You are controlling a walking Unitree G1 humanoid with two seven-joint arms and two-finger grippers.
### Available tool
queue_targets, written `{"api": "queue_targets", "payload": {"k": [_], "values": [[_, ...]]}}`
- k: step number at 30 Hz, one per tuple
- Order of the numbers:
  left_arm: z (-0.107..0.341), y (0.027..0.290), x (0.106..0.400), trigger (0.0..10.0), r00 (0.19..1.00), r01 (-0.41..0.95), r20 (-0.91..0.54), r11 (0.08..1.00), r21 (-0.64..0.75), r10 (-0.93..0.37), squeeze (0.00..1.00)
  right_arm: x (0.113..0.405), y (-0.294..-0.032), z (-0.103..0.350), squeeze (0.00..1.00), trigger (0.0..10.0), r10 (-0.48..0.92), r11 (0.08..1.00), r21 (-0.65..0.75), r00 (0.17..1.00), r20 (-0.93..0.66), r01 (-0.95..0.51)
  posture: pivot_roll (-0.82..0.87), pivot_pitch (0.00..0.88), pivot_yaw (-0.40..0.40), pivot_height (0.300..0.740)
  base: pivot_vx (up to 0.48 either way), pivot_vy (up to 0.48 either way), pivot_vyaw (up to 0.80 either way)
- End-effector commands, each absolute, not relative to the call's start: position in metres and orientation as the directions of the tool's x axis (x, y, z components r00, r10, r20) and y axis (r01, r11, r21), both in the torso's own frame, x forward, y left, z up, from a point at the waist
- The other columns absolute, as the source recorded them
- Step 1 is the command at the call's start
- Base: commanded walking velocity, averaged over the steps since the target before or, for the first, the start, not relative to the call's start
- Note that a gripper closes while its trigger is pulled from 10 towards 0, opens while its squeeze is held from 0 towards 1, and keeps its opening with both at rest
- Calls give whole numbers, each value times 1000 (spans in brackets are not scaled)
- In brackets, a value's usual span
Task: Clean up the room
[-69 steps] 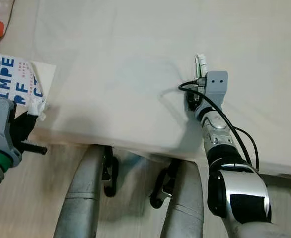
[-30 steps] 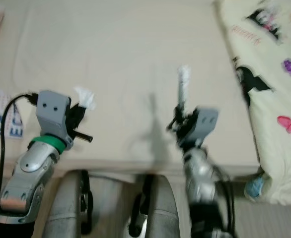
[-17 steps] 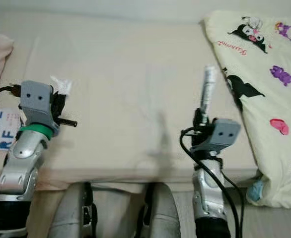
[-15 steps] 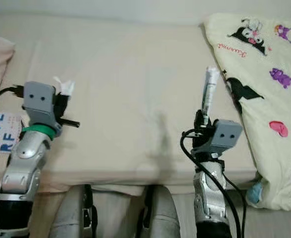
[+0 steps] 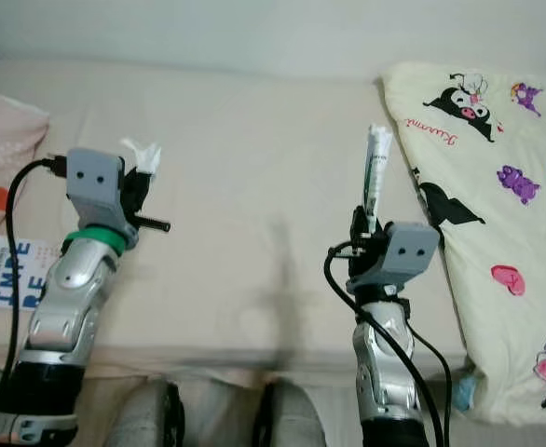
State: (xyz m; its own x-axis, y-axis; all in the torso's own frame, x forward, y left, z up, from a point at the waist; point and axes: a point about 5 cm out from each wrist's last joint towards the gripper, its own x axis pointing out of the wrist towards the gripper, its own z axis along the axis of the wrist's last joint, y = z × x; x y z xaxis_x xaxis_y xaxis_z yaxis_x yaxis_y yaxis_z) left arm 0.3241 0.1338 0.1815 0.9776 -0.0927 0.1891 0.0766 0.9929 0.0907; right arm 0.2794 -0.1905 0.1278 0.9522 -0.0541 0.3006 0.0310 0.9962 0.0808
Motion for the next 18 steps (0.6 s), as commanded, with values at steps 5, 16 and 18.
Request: {"api": "queue_targets", "payload": {"k": [5,16,18], "values": [[175,128,326,10000,981,79,172,996,48,-86,0,279,-192,122,0,10000,-65,996,79,970,234,47,28,0,-35,727,0,0,0],[162,126,322,10000,987,93,126,995,46,-98,0,274,-177,98,0,10000,-60,985,168,988,141,36,35,12,-31,727,0,0,0],[161,126,321,10000,987,93,124,995,47,-98,0,274,-174,98,0,10000,-56,985,172,989,139,32,40,16,-30,727,0,0,0]]}}
